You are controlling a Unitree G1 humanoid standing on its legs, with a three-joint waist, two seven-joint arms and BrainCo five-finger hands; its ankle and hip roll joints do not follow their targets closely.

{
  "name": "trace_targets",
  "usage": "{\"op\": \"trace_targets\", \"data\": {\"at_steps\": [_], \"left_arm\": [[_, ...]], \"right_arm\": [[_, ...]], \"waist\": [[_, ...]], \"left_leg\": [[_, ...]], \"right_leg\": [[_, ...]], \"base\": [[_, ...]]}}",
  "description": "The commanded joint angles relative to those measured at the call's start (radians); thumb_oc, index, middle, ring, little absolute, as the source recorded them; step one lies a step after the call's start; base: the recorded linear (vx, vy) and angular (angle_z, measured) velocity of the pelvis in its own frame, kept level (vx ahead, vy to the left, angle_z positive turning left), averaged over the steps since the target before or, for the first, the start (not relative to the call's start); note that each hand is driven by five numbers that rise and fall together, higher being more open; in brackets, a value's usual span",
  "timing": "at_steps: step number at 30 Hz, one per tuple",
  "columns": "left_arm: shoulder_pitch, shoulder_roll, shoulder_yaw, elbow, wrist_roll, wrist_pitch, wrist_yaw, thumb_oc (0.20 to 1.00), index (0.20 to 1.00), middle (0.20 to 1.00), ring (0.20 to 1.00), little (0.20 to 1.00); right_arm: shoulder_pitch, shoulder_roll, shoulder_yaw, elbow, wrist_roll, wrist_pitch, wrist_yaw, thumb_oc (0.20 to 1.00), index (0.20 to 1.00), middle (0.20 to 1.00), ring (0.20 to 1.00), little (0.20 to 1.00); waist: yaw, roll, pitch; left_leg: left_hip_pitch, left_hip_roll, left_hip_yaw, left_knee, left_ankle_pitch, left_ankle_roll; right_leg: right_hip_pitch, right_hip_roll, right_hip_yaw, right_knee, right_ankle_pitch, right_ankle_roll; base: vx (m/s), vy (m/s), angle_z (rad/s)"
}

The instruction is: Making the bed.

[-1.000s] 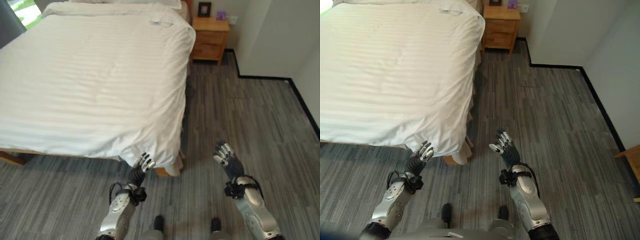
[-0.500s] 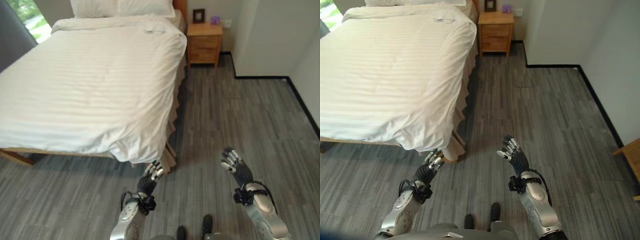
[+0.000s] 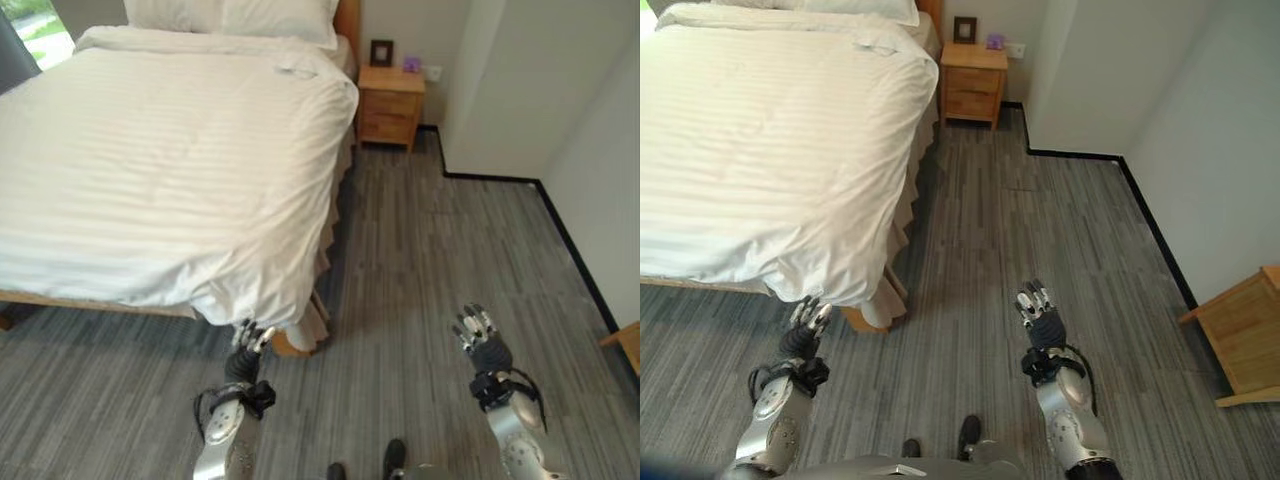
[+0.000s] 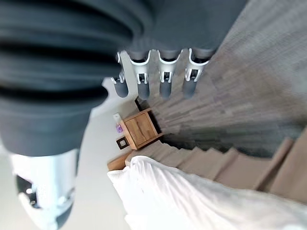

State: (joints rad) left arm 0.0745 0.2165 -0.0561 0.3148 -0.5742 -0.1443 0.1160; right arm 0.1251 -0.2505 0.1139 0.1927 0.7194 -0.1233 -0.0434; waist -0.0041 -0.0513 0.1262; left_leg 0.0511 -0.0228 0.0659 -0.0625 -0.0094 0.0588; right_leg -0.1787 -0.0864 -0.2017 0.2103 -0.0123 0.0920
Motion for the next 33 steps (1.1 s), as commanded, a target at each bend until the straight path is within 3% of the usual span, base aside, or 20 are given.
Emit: {"op": "trace_targets", "data": {"at_steps": [1, 3, 4, 5, 6, 7, 8, 9, 10, 11, 13, 15, 16, 17, 18, 20, 24, 26, 30, 33], "left_arm": [[-0.049, 0.064, 0.017, -0.046, -0.014, -0.06, -0.018, 1.0, 1.0, 1.0, 1.0, 1.0], [-0.044, 0.065, 0.023, -0.045, -0.024, -0.064, -0.019, 1.0, 1.0, 1.0, 1.0, 1.0], [-0.021, 0.066, 0.033, -0.042, -0.032, -0.07, -0.021, 1.0, 1.0, 1.0, 1.0, 1.0], [-0.021, 0.066, 0.033, -0.042, -0.032, -0.07, -0.021, 1.0, 1.0, 1.0, 1.0, 1.0], [-0.001, 0.061, 0.051, -0.035, -0.059, -0.065, -0.038, 1.0, 1.0, 1.0, 1.0, 1.0], [0.017, 0.057, 0.053, -0.031, -0.066, -0.057, -0.054, 1.0, 1.0, 1.0, 1.0, 1.0], [0.017, 0.057, 0.053, -0.031, -0.066, -0.057, -0.054, 1.0, 1.0, 1.0, 1.0, 1.0], [0.022, 0.04, 0.057, -0.024, -0.085, -0.054, -0.058, 1.0, 1.0, 1.0, 1.0, 1.0], [0.016, 0.024, 0.056, -0.018, -0.105, -0.05, -0.062, 1.0, 1.0, 1.0, 1.0, 1.0], [0.011, 0.014, 0.05, -0.012, -0.113, -0.044, -0.073, 1.0, 1.0, 1.0, 1.0, 1.0], [0.013, 0.007, 0.046, -0.01, -0.114, -0.042, -0.078, 1.0, 1.0, 1.0, 1.0, 1.0], [0.033, -0.014, 0.029, -0.025, -0.114, -0.032, -0.096, 1.0, 1.0, 1.0, 1.0, 1.0], [0.033, -0.014, 0.028, -0.025, -0.115, -0.032, -0.096, 1.0, 1.0, 1.0, 1.0, 1.0], [0.037, -0.025, 0.013, -0.021, -0.127, -0.031, -0.105, 1.0, 1.0, 1.0, 1.0, 1.0], [0.037, -0.025, 0.012, -0.021, -0.127, -0.032, -0.105, 1.0, 1.0, 1.0, 1.0, 1.0], [0.029, -0.029, -0.023, -0.02, -0.138, -0.03, -0.104, 1.0, 1.0, 1.0, 1.0, 1.0], [0.013, -0.029, -0.057, -0.019, -0.142, -0.026, -0.106, 1.0, 1.0, 1.0, 1.0, 1.0], [0.012, -0.023, -0.069, -0.022, -0.142, -0.022, -0.11, 1.0, 1.0, 1.0, 1.0, 1.0], [0.001, -0.002, -0.068, -0.036, -0.126, -0.017, -0.107, 1.0, 1.0, 1.0, 1.0, 1.0], [0.003, 0.009, -0.037, -0.04, -0.122, -0.029, -0.09, 1.0, 1.0, 1.0, 1.0, 1.0]], "right_arm": [[-0.027, 0.025, 0.001, -0.045, -0.055, -0.032, 0.023, 1.0, 1.0, 1.0, 1.0, 1.0], [-0.028, 0.031, 0.006, -0.043, -0.048, -0.033, 0.029, 1.0, 1.0, 1.0, 1.0, 1.0], [-0.033, 0.036, 0.02, -0.045, -0.018, -0.038, 0.046, 1.0, 1.0, 1.0, 1.0, 1.0], [-0.033, 0.036, 0.02, -0.044, -0.017, -0.038, 0.046, 1.0, 1.0, 1.0, 1.0, 1.0], [-0.024, 0.039, 0.032, -0.046, 0.012, -0.031, 0.071, 1.0, 1.0, 1.0, 1.0, 1.0], [-0.022, 0.031, 0.035, -0.044, 0.016, -0.028, 0.077, 1.0, 1.0, 1.0, 1.0, 1.0], [-0.021, 0.031, 0.035, -0.043, 0.016, -0.029, 0.077, 1.0, 1.0, 1.0, 1.0, 1.0], [-0.006, 0.006, 0.026, -0.041, 0.013, -0.034, 0.07, 1.0, 1.0, 1.0, 1.0, 1.0], [0.002, -0.005, 0.014, -0.041, 0.03, -0.041, 0.066, 1.0, 1.0, 1.0, 1.0, 1.0], [0.011, -0.015, 0.007, -0.039, 0.039, -0.037, 0.071, 1.0, 1.0, 1.0, 1.0, 1.0], [0.011, -0.025, 0.004, -0.033, 0.032, -0.03, 0.074, 1.0, 1.0, 1.0, 1.0, 1.0], [0.006, -0.046, -0.018, -0.003, 0.001, -0.016, 0.075, 1.0, 1.0, 1.0, 1.0, 1.0], [0.006, -0.046, -0.018, -0.002, 0.001, -0.017, 0.075, 1.0, 1.0, 1.0, 1.0, 1.0], [0.011, -0.04, -0.032, 0.009, -0.009, -0.019, 0.069, 1.0, 1.0, 1.0, 1.0, 1.0], [0.012, -0.04, -0.032, 0.008, -0.009, -0.018, 0.069, 1.0, 1.0, 1.0, 1.0, 1.0], [0.006, -0.022, -0.034, 0.02, -0.011, -0.028, 0.049, 1.0, 1.0, 1.0, 1.0, 1.0], [0.012, -0.008, -0.012, 0.009, -0.011, -0.026, 0.069, 1.0, 1.0, 1.0, 1.0, 1.0], [0.007, -0.003, 0.0, 0.017, -0.025, -0.023, 0.067, 1.0, 1.0, 1.0, 1.0, 1.0], [-0.023, 0.029, 0.017, 0.021, 0.007, -0.026, 0.065, 1.0, 1.0, 1.0, 1.0, 1.0], [-0.04, 0.015, 0.034, 0.009, -0.049, -0.02, 0.064, 1.0, 1.0, 1.0, 1.0, 1.0]], "waist": [[0.019, -0.009, 0.017], [0.026, -0.014, 0.009], [0.039, -0.025, -0.004], [0.038, -0.023, -0.003], [0.04, -0.031, -0.016], [0.037, -0.026, -0.02], [0.036, -0.023, -0.021], [0.032, -0.011, -0.012], [0.025, -0.015, 0.003], [0.017, -0.023, 0.011], [0.018, -0.033, 0.017], [0.048, -0.058, 0.022], [0.049, -0.058, 0.023], [0.052, -0.062, 0.009], [0.053, -0.062, 0.01], [0.05, -0.047, -0.017], [0.035, -0.033, -0.028], [0.031, -0.028, -0.035], [0.034, -0.026, -0.027], [0.045, -0.03, -0.019]], "left_leg": [[0.083, 0.116, 0.059, 0.006, -0.066, -0.102], [0.093, 0.132, 0.066, 0.003, -0.065, -0.116], [0.107, 0.169, 0.084, 0.005, -0.059, -0.144], [0.109, 0.171, 0.083, 0.004, -0.059, -0.145], [0.115, 0.21, 0.102, 0.017, -0.04, -0.175], [0.103, 0.247, 0.1, 0.043, -0.006, -0.193], [0.102, 0.251, 0.098, 0.044, -0.006, -0.195], [0.037, 0.306, 0.062, 0.166, 0.113, -0.211], [-0.011, 0.323, 0.045, 0.251, 0.159, -0.204], [-0.043, 0.32, 0.037, 0.302, 0.168, -0.191], [-0.062, 0.293, 0.017, 0.349, 0.156, -0.189], [-0.115, 0.145, -0.071, 0.355, 0.075, -0.167], [-0.113, 0.145, -0.07, 0.355, 0.074, -0.166], [-0.102, 0.096, -0.057, 0.265, 0.021, -0.142], [-0.098, 0.095, -0.055, 0.263, 0.02, -0.142], [-0.078, 0.018, -0.058, 0.112, 0.01, -0.102], [-0.062, 0.005, -0.05, 0.07, 0.034, -0.093], [-0.041, -0.002, -0.062, 0.056, 0.02, -0.08], [-0.031, -0.002, -0.024, 0.065, 0.006, -0.073], [-0.035, -0.002, -0.009, 0.076, -0.008, -0.067]], "right_leg": [[0.103, -0.234, 0.01, -0.11, 0.189, 0.094], [0.113, -0.26, -0.002, -0.141, 0.213, 0.107], [0.128, -0.256, -0.03, -0.192, 0.221, 0.131], [0.131, -0.254, -0.032, -0.194, 0.222, 0.13], [0.147, -0.218, -0.047, -0.221, 0.18, 0.13], [0.164, -0.179, -0.037, -0.246, 0.15, 0.117], [0.165, -0.176, -0.039, -0.248, 0.15, 0.115], [0.198, -0.108, -0.026, -0.271, 0.107, 0.068], [0.22, -0.089, -0.032, -0.283, 0.094, 0.041], [0.236, -0.079, -0.035, -0.293, 0.085, 0.022], [0.244, -0.077, -0.042, -0.298, 0.08, 0.015], [0.247, -0.075, -0.007, -0.298, 0.076, 0.012], [0.248, -0.076, -0.006, -0.298, 0.075, 0.013], [0.244, -0.067, -0.001, -0.298, 0.072, 0.015], [0.246, -0.067, 0.001, -0.298, 0.071, 0.016], [0.24, -0.034, 0.009, -0.298, 0.069, 0.019], [0.25, -0.011, 0.017, -0.298, 0.056, 0.014], [0.262, -0.008, 0.025, -0.298, 0.048, 0.015], [0.269, -0.022, 0.024, -0.287, 0.05, 0.023], [0.263, -0.032, 0.029, -0.271, 0.047, 0.026]], "base": [[0.05, -0.319, -0.05], [0.08, -0.319, -0.35], [0.12, -0.417, -0.39], [0.13, -0.542, -0.69], [0.08, -0.413, -0.52], [0.08, -0.417, -0.32], [0.02, -0.46, 0.05], [-0.04, -0.475, 0.06], [-0.04, -0.603, 0.22], [-0.03, -0.408, 0.34], [0.0, -0.207, 0.23], [0.03, -0.229, -0.25], [0.08, -0.227, -0.63], [0.06, -0.077, -0.44], [0.09, -0.091, -0.36], [0.1, -0.008, -0.1], [0.1, 0.038, -0.12], [0.11, 0.09, -0.02], [0.07, 0.116, -0.1], [0.05, 0.069, -0.19]]}}
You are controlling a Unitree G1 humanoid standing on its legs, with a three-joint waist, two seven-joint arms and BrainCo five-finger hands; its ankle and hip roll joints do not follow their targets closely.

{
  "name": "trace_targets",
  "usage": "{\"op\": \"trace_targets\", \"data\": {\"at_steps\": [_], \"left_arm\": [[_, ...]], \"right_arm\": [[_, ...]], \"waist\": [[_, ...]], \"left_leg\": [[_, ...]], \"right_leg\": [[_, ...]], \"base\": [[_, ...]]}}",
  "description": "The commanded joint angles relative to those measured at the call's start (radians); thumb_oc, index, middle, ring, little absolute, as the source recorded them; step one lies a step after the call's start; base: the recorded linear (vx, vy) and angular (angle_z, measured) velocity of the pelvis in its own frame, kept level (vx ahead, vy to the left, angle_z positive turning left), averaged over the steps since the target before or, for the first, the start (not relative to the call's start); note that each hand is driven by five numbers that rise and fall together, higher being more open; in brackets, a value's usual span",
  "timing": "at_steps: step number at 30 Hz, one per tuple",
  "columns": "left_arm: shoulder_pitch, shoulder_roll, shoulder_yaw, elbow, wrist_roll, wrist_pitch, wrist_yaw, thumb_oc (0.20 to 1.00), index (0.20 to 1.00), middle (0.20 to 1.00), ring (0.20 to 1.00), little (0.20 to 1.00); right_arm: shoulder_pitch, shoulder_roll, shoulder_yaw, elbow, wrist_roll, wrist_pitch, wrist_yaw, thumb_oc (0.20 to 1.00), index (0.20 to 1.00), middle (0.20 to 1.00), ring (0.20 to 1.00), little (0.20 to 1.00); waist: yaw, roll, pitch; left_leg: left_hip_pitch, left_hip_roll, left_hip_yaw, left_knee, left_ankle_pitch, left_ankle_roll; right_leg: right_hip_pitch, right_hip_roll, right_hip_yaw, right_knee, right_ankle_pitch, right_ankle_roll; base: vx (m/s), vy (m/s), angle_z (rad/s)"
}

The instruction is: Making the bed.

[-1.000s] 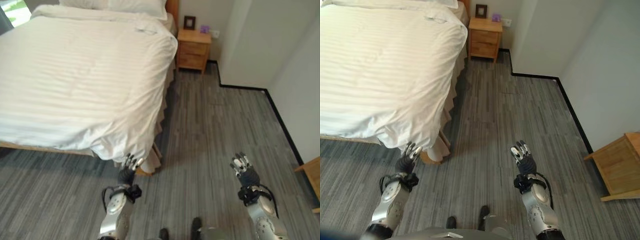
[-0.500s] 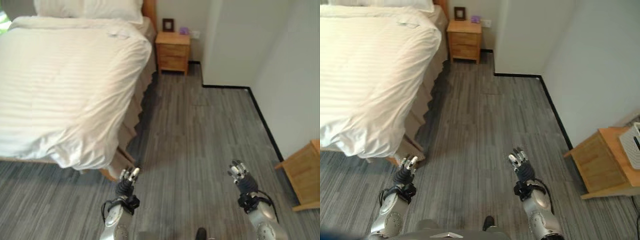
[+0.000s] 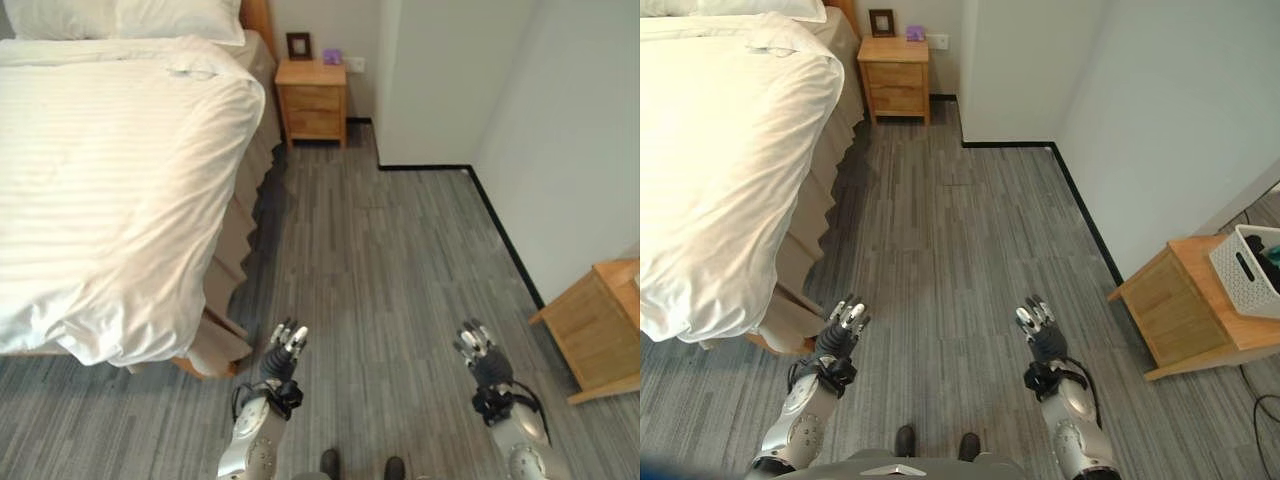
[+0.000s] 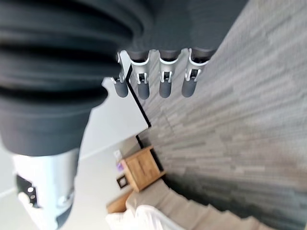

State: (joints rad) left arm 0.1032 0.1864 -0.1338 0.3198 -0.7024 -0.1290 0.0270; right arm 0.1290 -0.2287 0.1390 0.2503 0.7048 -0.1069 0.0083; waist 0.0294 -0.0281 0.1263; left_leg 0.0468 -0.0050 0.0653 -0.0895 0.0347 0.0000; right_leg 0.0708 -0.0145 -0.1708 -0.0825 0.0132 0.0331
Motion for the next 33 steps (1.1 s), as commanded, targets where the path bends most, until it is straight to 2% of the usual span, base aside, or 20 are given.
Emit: {"op": "trace_targets", "data": {"at_steps": [1, 6, 8, 11, 12, 14, 15, 16, 17, 18, 20, 21, 23, 24, 25, 26, 28, 30, 31, 33], "left_arm": [[-0.027, 0.04, 0.049, -0.046, 0.004, -0.047, 0.005, 1.0, 1.0, 1.0, 1.0, 1.0], [-0.045, 0.07, 0.079, -0.05, 0.062, -0.056, 0.026, 1.0, 1.0, 1.0, 1.0, 1.0], [-0.053, 0.092, 0.091, -0.067, 0.103, -0.064, 0.043, 1.0, 1.0, 1.0, 1.0, 1.0], [-0.06, 0.119, 0.078, -0.088, 0.147, -0.066, 0.038, 1.0, 1.0, 1.0, 1.0, 1.0], [-0.076, 0.133, 0.067, -0.125, 0.155, -0.069, 0.014, 1.0, 1.0, 1.0, 1.0, 1.0], [-0.08, 0.135, 0.062, -0.128, 0.147, -0.072, 0.008, 1.0, 1.0, 1.0, 1.0, 1.0], [-0.109, 0.132, 0.044, -0.137, 0.129, -0.078, -0.012, 1.0, 1.0, 1.0, 1.0, 1.0], [-0.109, 0.131, 0.044, -0.136, 0.129, -0.079, -0.013, 1.0, 1.0, 1.0, 1.0, 1.0], [-0.144, 0.12, 0.032, -0.128, 0.108, -0.078, -0.032, 1.0, 1.0, 1.0, 1.0, 1.0], [-0.144, 0.119, 0.031, -0.126, 0.108, -0.079, -0.032, 1.0, 1.0, 1.0, 1.0, 1.0], [-0.154, 0.093, 0.004, -0.118, 0.084, -0.079, -0.057, 1.0, 1.0, 1.0, 1.0, 1.0], [-0.15, 0.085, -0.011, -0.119, 0.071, -0.072, -0.071, 1.0, 1.0, 1.0, 1.0, 1.0], [-0.133, 0.066, -0.037, -0.114, 0.06, -0.065, -0.088, 1.0, 1.0, 1.0, 1.0, 1.0], [-0.127, 0.06, -0.049, -0.121, 0.039, -0.051, -0.092, 1.0, 1.0, 1.0, 1.0, 1.0], [-0.114, 0.064, -0.066, -0.144, 0.004, -0.033, -0.107, 1.0, 1.0, 1.0, 1.0, 1.0], [-0.109, 0.071, -0.072, -0.149, 0.013, -0.03, -0.116, 1.0, 1.0, 1.0, 1.0, 1.0], [-0.105, 0.084, -0.071, -0.155, 0.025, -0.029, -0.112, 1.0, 1.0, 1.0, 1.0, 1.0], [-0.087, 0.086, -0.058, -0.157, 0.011, -0.024, -0.118, 1.0, 1.0, 1.0, 1.0, 1.0], [-0.071, 0.086, -0.048, -0.152, -0.02, -0.022, -0.142, 1.0, 1.0, 1.0, 1.0, 1.0], [-0.056, 0.085, -0.051, -0.145, -0.019, -0.027, -0.154, 1.0, 1.0, 1.0, 1.0, 1.0]], "right_arm": [[-0.047, -0.008, 0.007, -0.053, -0.044, -0.037, 0.009, 1.0, 1.0, 1.0, 1.0, 1.0], [-0.064, -0.016, -0.026, -0.075, -0.097, -0.059, -0.015, 1.0, 1.0, 1.0, 1.0, 1.0], [-0.087, -0.012, -0.019, -0.085, -0.122, -0.071, -0.029, 1.0, 1.0, 1.0, 1.0, 1.0], [-0.101, -0.004, -0.012, -0.092, -0.136, -0.069, -0.03, 1.0, 1.0, 1.0, 1.0, 1.0], [-0.098, -0.009, -0.023, -0.102, -0.131, -0.07, -0.023, 1.0, 1.0, 1.0, 1.0, 1.0], [-0.094, -0.015, -0.024, -0.104, -0.131, -0.067, -0.02, 1.0, 1.0, 1.0, 1.0, 1.0], [-0.078, -0.025, -0.029, -0.108, -0.119, -0.073, -0.015, 1.0, 1.0, 1.0, 1.0, 1.0], [-0.077, -0.026, -0.029, -0.108, -0.119, -0.073, -0.015, 1.0, 1.0, 1.0, 1.0, 1.0], [-0.053, -0.024, -0.022, -0.11, -0.116, -0.068, 0.0, 1.0, 1.0, 1.0, 1.0, 1.0], [-0.052, -0.025, -0.022, -0.111, -0.116, -0.068, 0.0, 1.0, 1.0, 1.0, 1.0, 1.0], [0.002, -0.036, -0.019, -0.128, -0.133, -0.049, 0.033, 1.0, 1.0, 1.0, 1.0, 1.0], [0.019, -0.046, -0.027, -0.134, -0.128, -0.041, 0.04, 1.0, 1.0, 1.0, 1.0, 1.0], [0.033, -0.055, -0.031, -0.117, -0.121, -0.048, 0.039, 1.0, 1.0, 1.0, 1.0, 1.0], [0.034, -0.063, -0.042, -0.139, -0.097, -0.052, 0.034, 1.0, 1.0, 1.0, 1.0, 1.0], [0.031, -0.069, -0.049, -0.147, -0.041, -0.068, 0.028, 1.0, 1.0, 1.0, 1.0, 1.0], [0.025, -0.075, -0.053, -0.138, -0.045, -0.066, 0.02, 1.0, 1.0, 1.0, 1.0, 1.0], [-0.007, -0.085, -0.047, -0.119, -0.058, -0.065, 0.008, 1.0, 1.0, 1.0, 1.0, 1.0], [-0.039, -0.084, -0.042, -0.108, -0.037, -0.062, 0.005, 1.0, 1.0, 1.0, 1.0, 1.0], [-0.055, -0.094, -0.034, -0.107, -0.052, -0.06, 0.022, 1.0, 1.0, 1.0, 1.0, 1.0], [-0.06, -0.101, -0.022, -0.105, -0.072, -0.065, 0.025, 1.0, 1.0, 1.0, 1.0, 1.0]], "waist": [[0.013, -0.055, -0.015], [0.011, -0.046, -0.001], [0.018, -0.027, 0.023], [-0.009, 0.008, 0.039], [-0.05, 0.021, 0.041], [-0.064, 0.02, 0.041], [-0.095, 0.014, 0.037], [-0.099, 0.023, 0.041], [-0.134, 0.008, 0.025], [-0.137, 0.018, 0.026], [-0.177, 0.013, 0.005], [-0.185, 0.019, -0.001], [-0.196, 0.028, -0.002], [-0.191, 0.013, -0.002], [-0.15, -0.023, 0.022], [-0.116, -0.045, 0.038], [-0.08, -0.055, 0.055], [-0.027, -0.068, 0.057], [0.02, -0.062, 0.044], [0.051, -0.05, 0.029]], "left_leg": [[-0.031, -0.02, -0.008, 0.108, -0.057, -0.007], [-0.038, -0.033, -0.015, 0.134, -0.096, 0.021], [-0.011, -0.035, 0.015, 0.133, -0.126, 0.049], [0.079, -0.031, 0.024, 0.068, -0.142, 0.062], [0.168, -0.025, 0.003, 0.017, -0.155, 0.047], [0.189, -0.025, -0.01, 0.006, -0.162, 0.042], [0.237, -0.023, -0.042, 0.002, -0.191, 0.019], [0.243, -0.013, -0.045, 0.002, -0.195, 0.017], [0.303, -0.006, -0.069, 0.002, -0.214, -0.012], [0.307, 0.007, -0.07, 0.002, -0.219, -0.015], [0.367, 0.037, -0.115, 0.051, -0.188, -0.054], [0.345, 0.048, -0.125, 0.147, -0.126, -0.089], [0.282, 0.059, -0.119, 0.403, 0.131, -0.177], [0.189, 0.069, -0.094, 0.622, 0.231, -0.196], [0.006, 0.082, -0.044, 0.907, 0.234, -0.138], [-0.094, 0.047, -0.031, 0.985, 0.166, -0.109], [-0.172, 0.046, -0.012, 1.004, 0.131, -0.089], [-0.288, 0.074, 0.039, 0.918, 0.077, -0.074], [-0.32, 0.095, 0.058, 0.69, 0.089, -0.071], [-0.317, 0.087, 0.075, 0.369, 0.123, -0.061]], "right_leg": [[0.013, -0.106, 0.0, 0.023, 0.02, 0.086], [-0.035, -0.126, 0.01, 0.154, -0.016, 0.101], [-0.14, -0.171, -0.025, 0.377, 0.035, 0.133], [-0.275, -0.211, -0.067, 0.521, 0.123, 0.153], [-0.34, -0.173, -0.063, 0.426, 0.096, 0.144], [-0.354, -0.16, -0.054, 0.383, 0.1, 0.143], [-0.387, -0.134, -0.049, 0.236, 0.118, 0.144], [-0.372, -0.127, -0.058, 0.224, 0.121, 0.143], [-0.431, -0.108, -0.074, 0.061, 0.17, 0.155], [-0.417, -0.096, -0.084, 0.043, 0.176, 0.154], [-0.427, -0.076, -0.088, 0.017, 0.209, 0.154], [-0.4, -0.069, -0.079, 0.035, 0.201, 0.137], [-0.349, -0.041, -0.052, 0.092, 0.19, 0.092], [-0.296, -0.037, -0.052, 0.105, 0.149, 0.055], [-0.158, -0.015, -0.031, 0.054, 0.09, -0.007], [-0.09, -0.013, -0.009, 0.029, 0.069, -0.014], [-0.043, -0.011, -0.003, 0.008, 0.063, -0.011], [0.026, -0.006, 0.029, -0.005, 0.023, -0.009], [0.075, 0.002, 0.057, -0.005, -0.018, 0.004], [0.133, 0.012, 0.073, -0.005, -0.069, 0.018]], "base": [[0.08, 0.078, -0.1], [0.08, 0.107, 0.0], [0.11, 0.207, -0.1], [0.38, 0.209, -0.43], [0.55, 0.11, -0.2], [0.53, 0.006, 0.3], [0.54, -0.031, 0.55], [0.88, -0.136, 0.3], [0.52, -0.106, -0.1], [0.99, -0.206, 0.3], [0.9, -0.198, 0.56], [0.78, -0.206, 0.32], [0.78, -0.264, 0.79], [1.07, -0.526, 0.71], [1.07, -0.556, 0.29], [0.74, -0.4, 0.36], [0.45, -0.112, 0.18], [0.85, 0.0, -0.87], [1.01, 0.114, -1.12], [0.81, 0.138, -0.95]]}}
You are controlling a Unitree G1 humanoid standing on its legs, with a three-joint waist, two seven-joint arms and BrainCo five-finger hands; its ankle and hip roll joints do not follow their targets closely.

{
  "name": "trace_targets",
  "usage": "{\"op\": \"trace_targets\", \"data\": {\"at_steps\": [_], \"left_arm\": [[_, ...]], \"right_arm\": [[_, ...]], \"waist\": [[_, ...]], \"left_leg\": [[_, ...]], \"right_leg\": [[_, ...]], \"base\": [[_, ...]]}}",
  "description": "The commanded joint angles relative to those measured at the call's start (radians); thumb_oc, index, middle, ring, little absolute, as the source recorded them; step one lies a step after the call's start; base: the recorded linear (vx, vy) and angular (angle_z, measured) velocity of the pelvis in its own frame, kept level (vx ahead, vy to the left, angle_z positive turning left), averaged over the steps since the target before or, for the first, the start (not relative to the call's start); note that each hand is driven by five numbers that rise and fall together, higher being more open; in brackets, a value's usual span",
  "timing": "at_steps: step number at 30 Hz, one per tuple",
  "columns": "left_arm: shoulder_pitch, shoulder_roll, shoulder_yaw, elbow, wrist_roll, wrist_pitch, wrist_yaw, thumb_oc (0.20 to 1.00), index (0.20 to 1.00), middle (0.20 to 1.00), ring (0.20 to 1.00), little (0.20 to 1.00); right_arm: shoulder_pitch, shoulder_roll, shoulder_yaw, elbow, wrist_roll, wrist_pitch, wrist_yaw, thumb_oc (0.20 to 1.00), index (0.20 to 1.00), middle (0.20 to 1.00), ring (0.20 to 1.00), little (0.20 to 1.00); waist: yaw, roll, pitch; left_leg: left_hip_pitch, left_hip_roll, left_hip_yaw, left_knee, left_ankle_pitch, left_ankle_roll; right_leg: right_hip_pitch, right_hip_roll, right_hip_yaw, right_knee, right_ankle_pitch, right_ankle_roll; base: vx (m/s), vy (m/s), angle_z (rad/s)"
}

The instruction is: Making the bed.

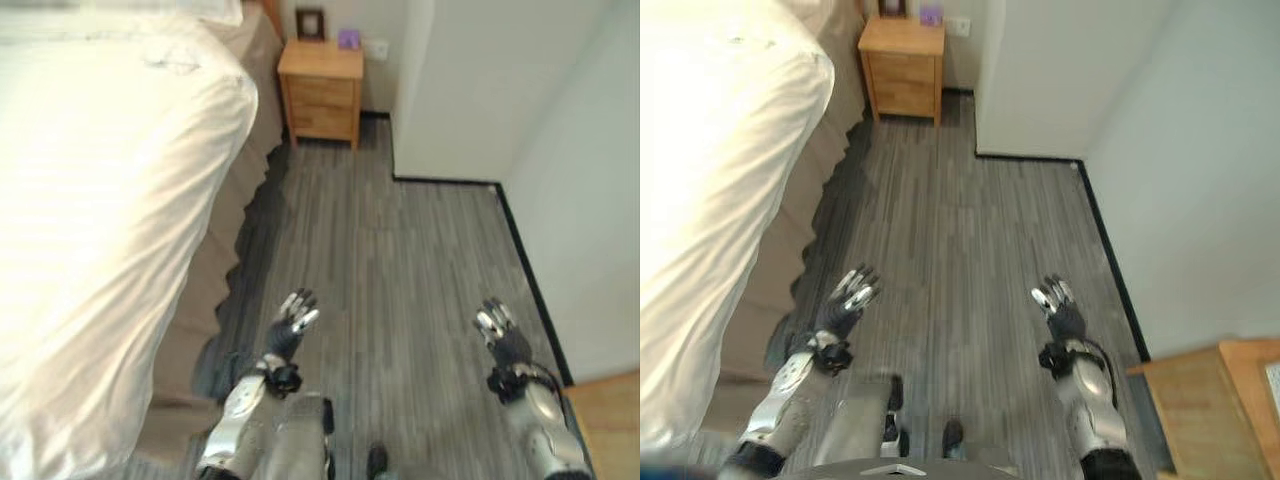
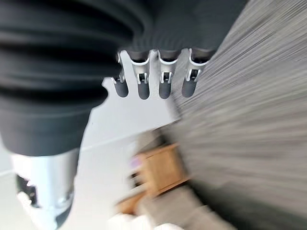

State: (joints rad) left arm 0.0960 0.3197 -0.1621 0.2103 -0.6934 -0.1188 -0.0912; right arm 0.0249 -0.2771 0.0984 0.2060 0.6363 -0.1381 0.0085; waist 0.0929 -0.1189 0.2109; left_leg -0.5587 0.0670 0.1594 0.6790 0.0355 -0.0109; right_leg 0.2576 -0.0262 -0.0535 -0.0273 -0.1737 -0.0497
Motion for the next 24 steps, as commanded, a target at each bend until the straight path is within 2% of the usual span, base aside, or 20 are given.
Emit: {"op": "trace_targets", "data": {"at_steps": [1, 3, 5, 6, 7, 8, 9, 10, 11, 12, 13, 14, 15, 18, 19, 20, 21, 22, 23, 24], "left_arm": [[-0.048, -0.048, -0.023, -0.036, -0.028, -0.037, -0.036, 1.0, 1.0, 1.0, 1.0, 1.0], [-0.041, -0.048, -0.003, -0.042, -0.035, -0.043, -0.042, 1.0, 1.0, 1.0, 1.0, 1.0], [-0.023, -0.047, 0.033, -0.056, -0.026, -0.051, -0.027, 1.0, 1.0, 1.0, 1.0, 1.0], [0.002, -0.044, 0.065, -0.068, -0.029, -0.048, -0.021, 1.0, 1.0, 1.0, 1.0, 1.0], [0.003, -0.044, 0.065, -0.069, -0.029, -0.048, -0.021, 1.0, 1.0, 1.0, 1.0, 1.0], [-0.004, -0.047, 0.052, -0.059, -0.029, -0.05, -0.022, 1.0, 1.0, 1.0, 1.0, 1.0], [-0.004, -0.047, 0.051, -0.059, -0.029, -0.05, -0.022, 1.0, 1.0, 1.0, 1.0, 1.0], [-0.006, -0.046, 0.056, -0.065, -0.022, -0.055, -0.013, 1.0, 1.0, 1.0, 1.0, 1.0], [-0.01, -0.043, 0.061, -0.062, -0.023, -0.055, 0.013, 1.0, 1.0, 1.0, 1.0, 1.0], [-0.01, -0.043, 0.062, -0.062, -0.023, -0.055, 0.013, 1.0, 1.0, 1.0, 1.0, 1.0], [-0.011, -0.036, 0.076, -0.066, -0.02, -0.057, 0.02, 1.0, 1.0, 1.0, 1.0, 1.0], [-0.018, -0.032, 0.087, -0.069, -0.02, -0.064, 0.03, 1.0, 1.0, 1.0, 1.0, 1.0], [-0.018, -0.032, 0.087, -0.069, -0.02, -0.064, 0.03, 1.0, 1.0, 1.0, 1.0, 1.0], [-0.049, -0.033, 0.09, -0.078, -0.056, -0.074, 0.007, 1.0, 1.0, 1.0, 1.0, 1.0], [-0.053, -0.038, 0.08, -0.081, -0.068, -0.079, -0.012, 1.0, 1.0, 1.0, 1.0, 1.0], [-0.061, -0.04, 0.068, -0.079, -0.074, -0.086, -0.035, 1.0, 1.0, 1.0, 1.0, 1.0], [-0.071, -0.033, 0.06, -0.066, -0.084, -0.099, -0.05, 1.0, 1.0, 1.0, 1.0, 1.0], [-0.075, -0.03, 0.054, -0.06, -0.098, -0.105, -0.063, 1.0, 1.0, 1.0, 1.0, 1.0], [-0.076, -0.029, 0.056, -0.053, -0.109, -0.114, -0.059, 1.0, 1.0, 1.0, 1.0, 1.0], [-0.076, -0.029, 0.056, -0.053, -0.109, -0.114, -0.059, 1.0, 1.0, 1.0, 1.0, 1.0]], "right_arm": [[0.044, -0.052, 0.018, -0.061, -0.004, -0.033, 0.025, 1.0, 1.0, 1.0, 1.0, 1.0], [0.051, -0.054, 0.019, -0.061, -0.042, -0.029, 0.039, 1.0, 1.0, 1.0, 1.0, 1.0], [0.047, -0.04, 0.023, -0.049, -0.054, -0.019, 0.049, 1.0, 1.0, 1.0, 1.0, 1.0], [0.051, -0.031, 0.026, -0.068, -0.065, -0.011, 0.059, 1.0, 1.0, 1.0, 1.0, 1.0], [0.051, -0.031, 0.026, -0.068, -0.065, -0.01, 0.059, 1.0, 1.0, 1.0, 1.0, 1.0], [0.064, -0.005, 0.046, -0.075, -0.085, -0.005, 0.068, 1.0, 1.0, 1.0, 1.0, 1.0], [0.064, -0.005, 0.046, -0.075, -0.085, -0.005, 0.068, 1.0, 1.0, 1.0, 1.0, 1.0], [0.062, 0.006, 0.056, -0.069, -0.086, -0.012, 0.067, 1.0, 1.0, 1.0, 1.0, 1.0], [0.045, 0.026, 0.076, -0.066, -0.078, 0.0, 0.052, 1.0, 1.0, 1.0, 1.0, 1.0], [0.044, 0.026, 0.076, -0.066, -0.078, 0.0, 0.052, 1.0, 1.0, 1.0, 1.0, 1.0], [0.031, 0.045, 0.1, -0.053, -0.073, 0.0, 0.064, 1.0, 1.0, 1.0, 1.0, 1.0], [0.025, 0.044, 0.108, -0.061, -0.08, 0.001, 0.066, 1.0, 1.0, 1.0, 1.0, 1.0], [0.025, 0.044, 0.108, -0.061, -0.08, 0.001, 0.066, 1.0, 1.0, 1.0, 1.0, 1.0], [0.009, 0.015, 0.115, -0.09, 0.012, 0.003, 0.144, 1.0, 1.0, 1.0, 1.0, 1.0], [0.014, 0.009, 0.111, -0.106, 0.091, 0.013, 0.198, 1.0, 1.0, 1.0, 1.0, 1.0], [0.023, -0.007, 0.117, -0.119, 0.154, 0.023, 0.27, 1.0, 1.0, 1.0, 1.0, 1.0], [0.06, -0.045, 0.123, -0.151, 0.131, 0.03, 0.298, 1.0, 1.0, 1.0, 1.0, 1.0], [0.089, -0.077, 0.121, -0.169, 0.139, 0.049, 0.331, 1.0, 1.0, 1.0, 1.0, 1.0], [0.117, -0.109, 0.111, -0.208, 0.115, 0.035, 0.343, 1.0, 1.0, 1.0, 1.0, 1.0], [0.118, -0.109, 0.111, -0.209, 0.115, 0.035, 0.343, 1.0, 1.0, 1.0, 1.0, 1.0]], "waist": [[-0.013, 0.041, -0.055], [0.011, 0.064, -0.088], [0.017, 0.054, -0.11], [0.014, 0.041, -0.127], [0.017, 0.042, -0.127], [0.034, 0.015, -0.14], [0.037, 0.017, -0.143], [0.059, -0.008, -0.143], [0.054, 0.023, -0.116], [0.054, 0.021, -0.115], [0.03, 0.062, -0.091], [0.009, 0.079, -0.076], [0.007, 0.08, -0.078], [-0.043, 0.087, -0.059], [-0.054, 0.082, -0.052], [-0.078, 0.066, -0.053], [-0.101, 0.048, -0.061], [-0.106, 0.035, -0.061], [-0.094, 0.023, -0.067], [-0.099, 0.021, -0.07]], "left_leg": [[0.29, 0.015, -0.019, -0.402, 0.123, -0.05], [0.294, -0.012, -0.056, -0.756, 0.185, -0.075], [0.262, 0.0, 0.005, -0.766, 0.203, -0.082], [0.304, -0.001, 0.087, -0.738, 0.203, -0.058], [0.304, 0.002, 0.089, -0.739, 0.204, -0.059], [0.325, -0.029, 0.109, -0.714, 0.197, -0.015], [0.321, -0.025, 0.111, -0.712, 0.197, -0.015], [0.316, -0.062, 0.107, -0.658, 0.144, 0.019], [0.401, -0.069, 0.093, -0.617, 0.052, 0.067], [0.401, -0.071, 0.093, -0.616, 0.051, 0.067], [0.501, -0.082, 0.039, -0.61, -0.01, 0.107], [0.545, -0.083, 0.001, -0.617, -0.021, 0.11], [0.543, -0.082, 0.0, -0.617, -0.02, 0.109], [0.652, -0.101, -0.13, -0.6, -0.067, 0.089], [0.676, -0.114, -0.172, -0.581, -0.095, 0.078], [0.706, -0.128, -0.253, -0.569, -0.124, 0.054], [0.713, -0.125, -0.374, -0.546, -0.145, 0.022], [0.705, -0.131, -0.467, -0.515, -0.15, 0.016], [0.698, -0.126, -0.535, -0.508, -0.146, 0.006], [0.695, -0.128, -0.54, -0.509, -0.142, 0.006]], "right_leg": [[-0.054, 0.023, -0.044, -0.06, 0.118, 0.101], [0.046, 0.034, -0.026, -0.06, 0.053, 0.123], [0.103, 0.016, -0.021, -0.06, 0.045, 0.133], [0.139, 0.003, -0.021, -0.039, 0.053, 0.147], [0.137, 0.004, -0.018, -0.039, 0.055, 0.146], [0.079, -0.044, -0.045, 0.148, 0.154, 0.196], [0.073, -0.041, -0.041, 0.149, 0.155, 0.195], [0.024, -0.072, -0.033, 0.343, 0.326, 0.254], [-0.093, -0.119, -0.058, 0.62, 0.47, 0.261], [-0.095, -0.122, -0.057, 0.625, 0.466, 0.261], [-0.248, -0.134, -0.083, 0.813, 0.459, 0.24], [-0.331, -0.133, -0.077, 0.833, 0.387, 0.218], [-0.333, -0.133, -0.079, 0.833, 0.388, 0.218], [-0.438, -0.159, -0.085, 0.59, 0.297, 0.186], [-0.446, -0.172, -0.059, 0.497, 0.3, 0.191], [-0.436, -0.158, 0.03, 0.241, 0.318, 0.2], [-0.42, -0.145, 0.251, 0.101, 0.311, 0.255], [-0.41, -0.114, 0.421, 0.092, 0.315, 0.281], [-0.385, -0.11, 0.476, 0.098, 0.272, 0.292], [-0.387, -0.113, 0.473, 0.098, 0.272, 0.292]], "base": [[0.59, 0.136, -0.48], [1.0, 0.193, -0.13], [1.0, 0.192, -0.11], [0.63, 0.138, 0.05], [0.73, 0.194, 0.05], [0.34, 0.106, -0.11], [0.64, 0.196, -0.21], [0.71, 0.292, -0.22], [0.71, 0.292, -0.18], [0.9, 0.395, -0.02], [0.68, 0.226, 0.17], [0.68, 0.224, 0.13], [0.47, 0.023, 0.5], [0.65, -0.107, 0.95], [0.86, -0.314, 1.39], [1.03, -0.43, 2.88], [0.99, -0.5, 3.34], [0.78, -0.485, 3.81], [0.35, -0.288, 3.01], [0.28, -0.358, 4.02]]}}
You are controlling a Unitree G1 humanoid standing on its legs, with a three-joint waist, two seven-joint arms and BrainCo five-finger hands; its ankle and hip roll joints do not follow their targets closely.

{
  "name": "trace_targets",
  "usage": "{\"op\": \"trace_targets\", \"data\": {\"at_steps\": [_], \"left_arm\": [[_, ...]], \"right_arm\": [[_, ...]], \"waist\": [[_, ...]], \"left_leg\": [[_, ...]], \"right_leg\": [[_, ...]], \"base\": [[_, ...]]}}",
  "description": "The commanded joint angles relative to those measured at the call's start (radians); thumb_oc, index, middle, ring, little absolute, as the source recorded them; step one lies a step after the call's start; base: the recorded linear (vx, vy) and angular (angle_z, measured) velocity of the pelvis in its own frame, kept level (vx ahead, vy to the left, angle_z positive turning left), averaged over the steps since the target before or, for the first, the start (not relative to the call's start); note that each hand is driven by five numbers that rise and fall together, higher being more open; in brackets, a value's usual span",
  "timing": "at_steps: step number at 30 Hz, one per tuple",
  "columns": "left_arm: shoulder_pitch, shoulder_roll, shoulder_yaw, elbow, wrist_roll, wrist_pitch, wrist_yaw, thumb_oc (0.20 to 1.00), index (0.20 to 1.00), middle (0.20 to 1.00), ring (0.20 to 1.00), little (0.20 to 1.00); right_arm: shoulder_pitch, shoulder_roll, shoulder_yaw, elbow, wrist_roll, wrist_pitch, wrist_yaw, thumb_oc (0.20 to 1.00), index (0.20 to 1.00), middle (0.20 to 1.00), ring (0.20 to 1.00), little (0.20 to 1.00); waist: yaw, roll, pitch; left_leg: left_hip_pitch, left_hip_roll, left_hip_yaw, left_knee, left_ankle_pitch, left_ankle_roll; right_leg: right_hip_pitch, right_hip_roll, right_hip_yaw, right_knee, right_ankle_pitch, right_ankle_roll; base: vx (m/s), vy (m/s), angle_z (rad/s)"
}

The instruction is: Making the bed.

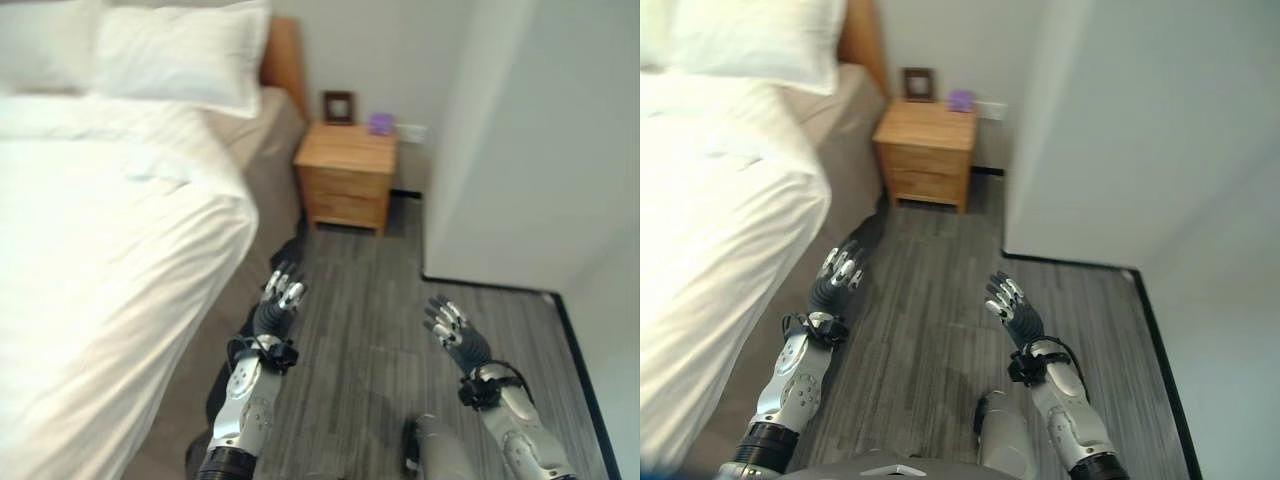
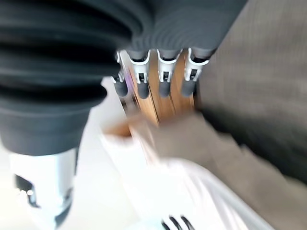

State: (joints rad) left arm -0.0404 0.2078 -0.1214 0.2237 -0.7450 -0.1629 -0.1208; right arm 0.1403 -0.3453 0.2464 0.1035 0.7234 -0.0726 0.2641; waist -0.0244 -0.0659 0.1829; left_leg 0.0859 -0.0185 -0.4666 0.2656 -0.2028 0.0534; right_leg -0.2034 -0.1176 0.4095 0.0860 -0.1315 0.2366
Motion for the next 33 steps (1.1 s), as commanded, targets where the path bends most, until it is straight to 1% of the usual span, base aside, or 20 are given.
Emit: {"op": "trace_targets", "data": {"at_steps": [1, 2, 3, 4, 5, 6, 7, 8, 9, 10, 12, 13, 14, 15, 18, 22, 23, 26, 30, 33], "left_arm": [[0.059, 0.088, 0.002, -0.074, -0.05, -0.057, -0.049, 1.0, 1.0, 1.0, 1.0, 1.0], [0.067, 0.097, 0.016, -0.086, -0.049, -0.06, -0.064, 1.0, 1.0, 1.0, 1.0, 1.0], [0.084, 0.094, 0.024, -0.084, -0.049, -0.057, -0.067, 1.0, 1.0, 1.0, 1.0, 1.0], [0.091, 0.09, 0.041, -0.082, -0.034, -0.071, -0.041, 1.0, 1.0, 1.0, 1.0, 1.0], [0.091, 0.087, 0.056, -0.076, -0.032, -0.075, -0.014, 1.0, 1.0, 1.0, 1.0, 1.0], [0.079, 0.082, 0.069, -0.078, -0.047, -0.074, 0.001, 1.0, 1.0, 1.0, 1.0, 1.0], [0.072, 0.067, 0.076, -0.045, -0.089, -0.055, -0.006, 1.0, 1.0, 1.0, 1.0, 1.0], [0.072, 0.067, 0.076, -0.045, -0.089, -0.055, -0.006, 1.0, 1.0, 1.0, 1.0, 1.0], [0.07, 0.071, 0.076, -0.026, -0.077, -0.057, 0.002, 1.0, 1.0, 1.0, 1.0, 1.0], [0.092, 0.071, 0.076, -0.014, -0.06, -0.06, 0.005, 1.0, 1.0, 1.0, 1.0, 1.0], [0.106, 0.069, 0.076, -0.014, -0.056, -0.055, -0.003, 1.0, 1.0, 1.0, 1.0, 1.0], [0.107, 0.069, 0.076, -0.014, -0.056, -0.055, -0.003, 1.0, 1.0, 1.0, 1.0, 1.0], [0.113, 0.057, 0.068, -0.01, -0.054, -0.052, -0.015, 1.0, 1.0, 1.0, 1.0, 1.0], [0.117, 0.049, 0.058, -0.002, -0.048, -0.05, -0.016, 1.0, 1.0, 1.0, 1.0, 1.0], [0.124, 0.047, 0.051, -0.011, -0.042, -0.052, -0.007, 1.0, 1.0, 1.0, 1.0, 1.0], [0.137, 0.046, 0.063, -0.009, -0.029, -0.049, 0.002, 1.0, 1.0, 1.0, 1.0, 1.0], [0.183, 0.031, 0.058, 0.004, 0.022, -0.041, 0.124, 1.0, 1.0, 1.0, 1.0, 1.0], [0.156, 0.026, 0.059, -0.01, 0.014, -0.054, 0.161, 1.0, 1.0, 1.0, 1.0, 1.0], [0.154, 0.06, 0.077, -0.018, 0.067, -0.057, 0.14, 1.0, 1.0, 1.0, 1.0, 1.0], [0.163, 0.062, 0.11, 0.016, 0.077, -0.068, 0.187, 1.0, 1.0, 1.0, 1.0, 1.0]], "right_arm": [[0.022, -0.057, -0.04, -0.125, 0.038, -0.016, 0.099, 1.0, 1.0, 1.0, 1.0, 1.0], [0.018, -0.085, -0.028, -0.156, 0.064, 0.009, 0.127, 1.0, 1.0, 1.0, 1.0, 1.0], [0.012, -0.089, -0.011, -0.14, 0.085, 0.0, 0.118, 1.0, 1.0, 1.0, 1.0, 1.0], [-0.018, -0.106, 0.015, -0.108, 0.084, -0.007, 0.129, 1.0, 1.0, 1.0, 1.0, 1.0], [-0.038, -0.123, 0.027, -0.103, 0.042, -0.025, 0.101, 1.0, 1.0, 1.0, 1.0, 1.0], [-0.054, -0.127, 0.031, -0.108, 0.029, -0.024, 0.089, 1.0, 1.0, 1.0, 1.0, 1.0], [-0.048, -0.125, 0.018, -0.104, 0.007, -0.028, 0.062, 1.0, 1.0, 1.0, 1.0, 1.0], [-0.048, -0.125, 0.018, -0.103, 0.007, -0.028, 0.062, 1.0, 1.0, 1.0, 1.0, 1.0], [-0.03, -0.118, 0.005, -0.116, 0.002, -0.032, 0.048, 1.0, 1.0, 1.0, 1.0, 1.0], [0.007, -0.091, -0.01, -0.125, 0.014, -0.03, 0.046, 1.0, 1.0, 1.0, 1.0, 1.0], [0.031, -0.071, -0.011, -0.118, 0.016, -0.029, 0.055, 1.0, 1.0, 1.0, 1.0, 1.0], [0.031, -0.071, -0.011, -0.117, 0.016, -0.03, 0.055, 1.0, 1.0, 1.0, 1.0, 1.0], [0.041, -0.063, -0.012, -0.11, -0.029, -0.028, 0.049, 1.0, 1.0, 1.0, 1.0, 1.0], [0.047, -0.058, -0.013, -0.1, -0.054, -0.028, 0.044, 1.0, 1.0, 1.0, 1.0, 1.0], [0.045, -0.021, -0.011, -0.097, -0.028, -0.029, 0.028, 1.0, 1.0, 1.0, 1.0, 1.0], [0.029, -0.015, 0.019, -0.07, -0.06, -0.025, 0.032, 1.0, 1.0, 1.0, 1.0, 1.0], [-0.069, -0.009, -0.062, 0.023, -0.077, -0.06, -0.187, 1.0, 1.0, 1.0, 1.0, 1.0], [-0.04, 0.022, -0.082, 0.027, -0.07, -0.066, -0.227, 1.0, 1.0, 1.0, 1.0, 1.0], [-0.019, 0.031, -0.077, 0.029, -0.094, -0.058, -0.199, 1.0, 1.0, 1.0, 1.0, 1.0], [-0.044, 0.004, -0.056, 0.013, -0.179, -0.048, -0.205, 1.0, 1.0, 1.0, 1.0, 1.0]], "waist": [[0.034, -0.044, -0.037], [0.041, -0.06, -0.038], [0.043, -0.065, -0.039], [0.048, -0.074, -0.03], [0.056, -0.078, -0.011], [0.057, -0.085, 0.007], [0.04, -0.081, 0.008], [0.041, -0.079, 0.01], [0.027, -0.069, 0.009], [0.018, -0.059, -0.005], [0.009, -0.038, -0.019], [0.008, -0.039, -0.018], [0.005, -0.019, -0.028], [0.0, -0.015, -0.035], [-0.012, -0.002, -0.042], [-0.01, 0.012, -0.038], [0.004, 0.032, -0.055], [-0.02, 0.045, -0.057], [-0.019, 0.043, -0.052], [-0.005, 0.033, -0.022]], "left_leg": [[0.029, -0.04, 0.019, -0.055, 0.076, -0.069], [0.013, -0.029, -0.027, -0.016, 0.067, -0.074], [0.002, -0.025, -0.047, 0.027, 0.09, -0.09], [-0.068, -0.009, -0.014, 0.156, 0.159, -0.086], [-0.139, 0.006, 0.051, 0.266, 0.188, -0.056], [-0.207, 0.016, 0.128, 0.32, 0.198, -0.046], [-0.216, 0.104, 0.387, 0.257, 0.199, -0.071], [-0.215, 0.105, 0.388, 0.26, 0.196, -0.071], [-0.199, 0.136, 0.505, 0.203, 0.189, -0.081], [-0.214, 0.117, 0.6, 0.134, 0.188, -0.088], [-0.161, 0.106, 0.637, -0.047, 0.191, -0.085], [-0.155, 0.104, 0.637, -0.056, 0.195, -0.085], [-0.108, 0.095, 0.623, -0.198, 0.209, -0.093], [-0.091, 0.086, 0.61, -0.238, 0.22, -0.095], [-0.071, 0.059, 0.569, -0.28, 0.231, -0.098], [-0.057, 0.052, 0.539, -0.298, 0.226, -0.097], [0.026, 0.137, 0.49, -0.345, 0.218, -0.161], [0.039, 0.119, 0.489, -0.345, 0.216, -0.148], [0.045, 0.1, 0.5, -0.344, 0.203, -0.132], [0.032, 0.077, 0.527, -0.319, 0.176, -0.103]], "right_leg": [[0.108, -0.044, 0.005, 0.024, 0.239, 0.002], [0.122, -0.063, -0.075, -0.001, 0.206, -0.009], [0.14, -0.064, -0.123, -0.028, 0.207, -0.019], [0.163, -0.057, -0.147, -0.038, 0.213, -0.033], [0.179, -0.048, -0.17, -0.038, 0.21, -0.055], [0.19, -0.042, -0.212, -0.043, 0.209, -0.073], [0.231, -0.031, -0.348, -0.065, 0.181, -0.105], [0.233, -0.03, -0.348, -0.065, 0.181, -0.105], [0.254, -0.025, -0.41, -0.082, 0.172, -0.111], [0.26, -0.023, -0.471, -0.098, 0.168, -0.117], [0.264, -0.009, -0.523, -0.115, 0.158, -0.114], [0.266, -0.01, -0.524, -0.116, 0.158, -0.114], [0.258, 0.007, -0.565, -0.129, 0.145, -0.113], [0.265, 0.011, -0.577, -0.142, 0.146, -0.113], [0.266, 0.009, -0.574, -0.151, 0.157, -0.111], [0.256, 0.008, -0.558, -0.141, 0.157, -0.115], [0.266, 0.038, -0.56, -0.151, 0.161, -0.137], [0.27, 0.025, -0.54, -0.151, 0.171, -0.131], [0.267, 0.012, -0.521, -0.154, 0.185, -0.12], [0.218, -0.012, -0.503, -0.102, 0.202, -0.096]], "base": [[0.28, -0.409, 4.15], [0.39, -0.576, 4.35], [0.33, -0.554, 2.59], [0.22, -0.511, 1.86], [0.1, -0.521, 1.06], [0.03, -0.685, 1.55], [-0.01, -0.526, 2.02], [0.01, -0.467, 2.03], [-0.01, -0.264, 1.9], [0.0, -0.289, 1.25], [0.0, -0.121, 0.97], [-0.02, -0.066, 0.56], [0.0, -0.053, 0.33], [0.0, -0.053, 0.32], [0.03, -0.018, 0.38], [0.0, 0.041, -0.1], [0.04, 0.101, -0.18], [0.04, 0.206, -0.03], [0.03, 0.157, -0.04], [-0.03, 0.153, -0.24]]}}
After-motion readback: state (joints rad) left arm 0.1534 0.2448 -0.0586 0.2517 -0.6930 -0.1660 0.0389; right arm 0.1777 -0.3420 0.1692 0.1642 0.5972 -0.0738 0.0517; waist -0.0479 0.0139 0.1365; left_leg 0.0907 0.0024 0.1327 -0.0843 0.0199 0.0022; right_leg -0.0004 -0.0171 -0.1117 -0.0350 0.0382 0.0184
